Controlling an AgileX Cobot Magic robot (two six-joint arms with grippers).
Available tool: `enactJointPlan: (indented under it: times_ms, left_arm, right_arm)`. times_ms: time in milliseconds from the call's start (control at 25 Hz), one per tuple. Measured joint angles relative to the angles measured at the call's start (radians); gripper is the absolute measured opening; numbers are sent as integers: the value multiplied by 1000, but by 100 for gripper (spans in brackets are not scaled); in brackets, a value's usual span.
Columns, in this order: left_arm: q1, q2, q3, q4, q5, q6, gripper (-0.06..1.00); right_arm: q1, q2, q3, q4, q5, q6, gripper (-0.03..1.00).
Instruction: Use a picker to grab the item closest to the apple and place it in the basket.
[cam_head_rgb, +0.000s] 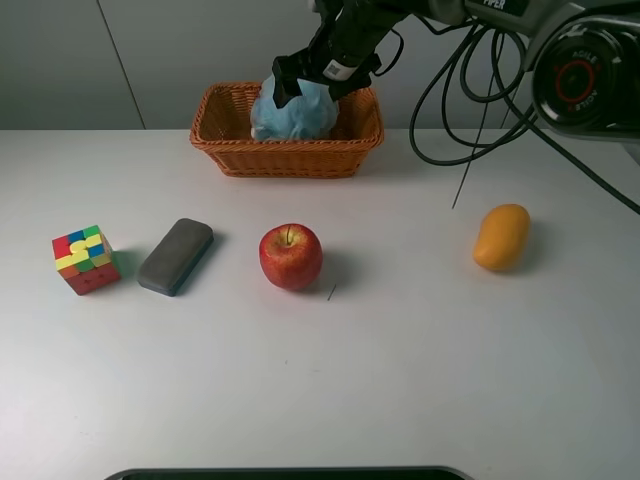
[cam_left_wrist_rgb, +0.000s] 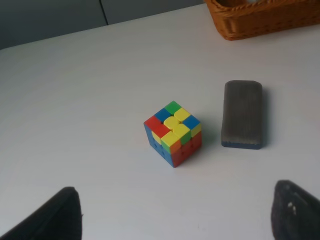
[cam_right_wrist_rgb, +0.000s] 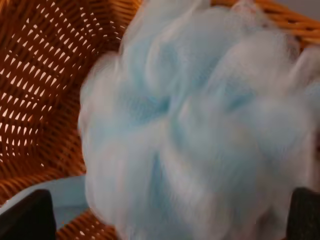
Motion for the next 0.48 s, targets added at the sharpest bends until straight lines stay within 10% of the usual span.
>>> enactJointPlan:
  times_ms: [480]
  left_arm:
    - [0,0,0,0,0,0,73]
  right_arm:
    - [0,-204,0,-66,320,4,70]
